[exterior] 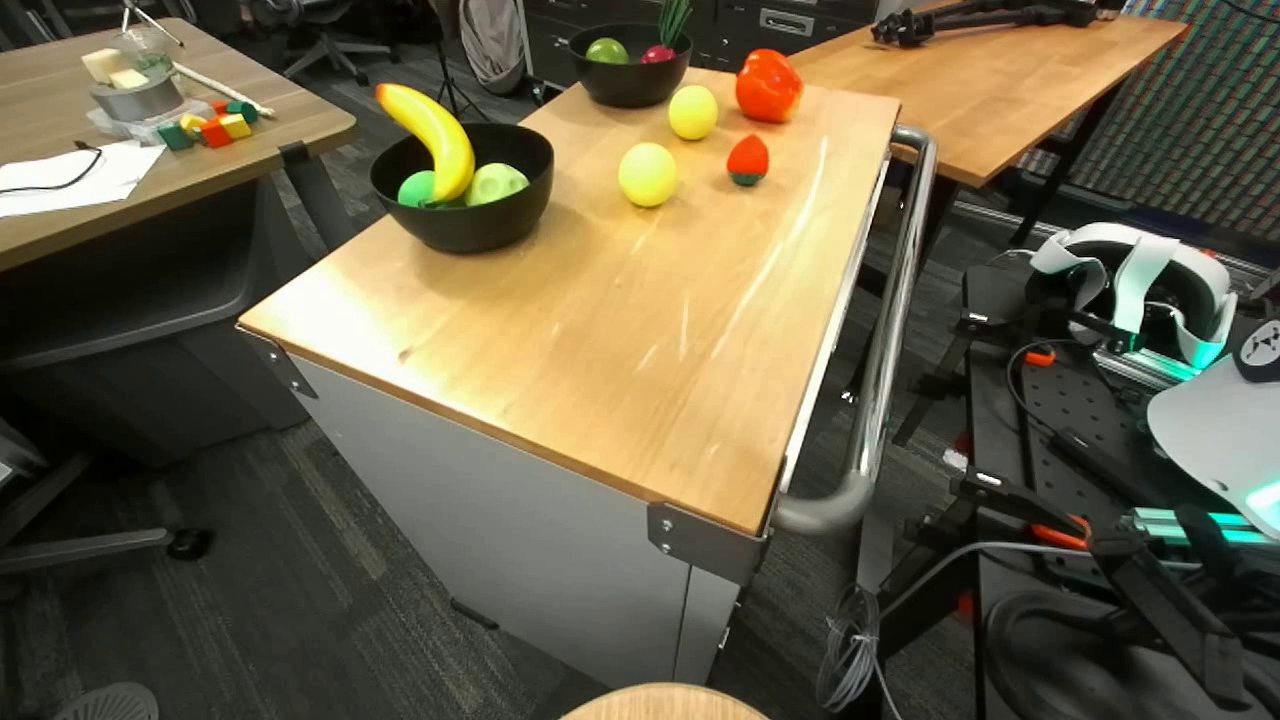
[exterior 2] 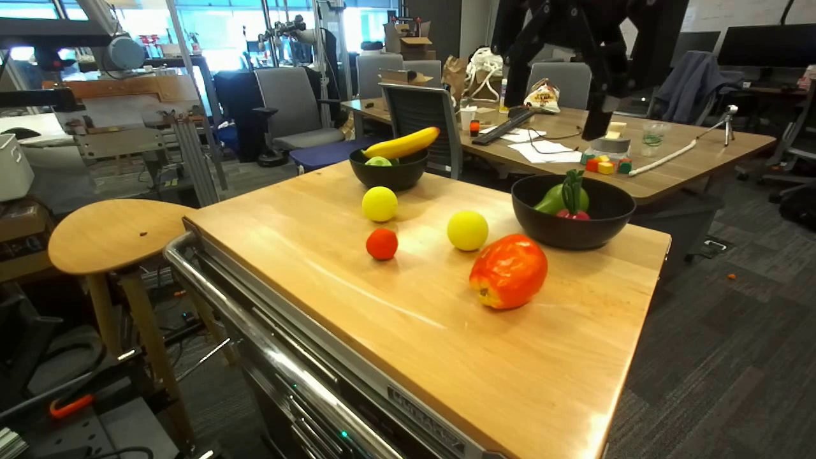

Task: Put the fruits inside the two black bowls

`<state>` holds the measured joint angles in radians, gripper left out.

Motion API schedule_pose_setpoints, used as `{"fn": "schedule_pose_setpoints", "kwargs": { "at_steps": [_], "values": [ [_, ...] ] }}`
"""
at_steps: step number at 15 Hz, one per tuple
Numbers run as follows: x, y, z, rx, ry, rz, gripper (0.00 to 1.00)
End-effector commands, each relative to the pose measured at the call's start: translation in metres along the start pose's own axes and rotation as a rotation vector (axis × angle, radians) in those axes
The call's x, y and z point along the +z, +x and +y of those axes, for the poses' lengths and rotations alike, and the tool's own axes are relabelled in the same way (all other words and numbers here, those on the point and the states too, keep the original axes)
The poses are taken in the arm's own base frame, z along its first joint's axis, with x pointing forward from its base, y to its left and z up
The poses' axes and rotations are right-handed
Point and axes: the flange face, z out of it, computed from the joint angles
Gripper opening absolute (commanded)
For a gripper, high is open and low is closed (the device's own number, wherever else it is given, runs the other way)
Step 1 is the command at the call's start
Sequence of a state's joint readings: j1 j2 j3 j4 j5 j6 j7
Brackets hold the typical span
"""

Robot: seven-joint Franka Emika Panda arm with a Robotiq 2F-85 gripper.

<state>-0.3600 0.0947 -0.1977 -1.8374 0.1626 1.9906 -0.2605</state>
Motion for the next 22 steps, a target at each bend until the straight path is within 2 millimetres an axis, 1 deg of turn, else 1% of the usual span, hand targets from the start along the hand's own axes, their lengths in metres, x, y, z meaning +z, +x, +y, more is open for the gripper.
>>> {"fn": "schedule_pose_setpoints", "kwargs": {
  "at_steps": [1,2,3,4,6,11,18,22],
  "values": [
    [0.018,-0.007,-0.001,-0.181,0.018,-0.071,1.00],
    [0.029,-0.004,-0.001,-0.224,0.066,-0.058,1.00],
    [0.019,-0.004,-0.002,-0.144,0.017,-0.058,1.00],
    [0.025,-0.004,-0.001,-0.154,0.024,-0.067,1.00],
    [0.030,-0.003,0.000,-0.151,0.024,-0.073,1.00],
    [0.057,-0.001,0.006,-0.164,-0.032,-0.124,1.00],
    [0.117,0.004,0.011,-0.169,-0.109,-0.200,1.00],
    [0.151,0.004,0.002,-0.202,-0.111,-0.194,1.00]
  ]
}}
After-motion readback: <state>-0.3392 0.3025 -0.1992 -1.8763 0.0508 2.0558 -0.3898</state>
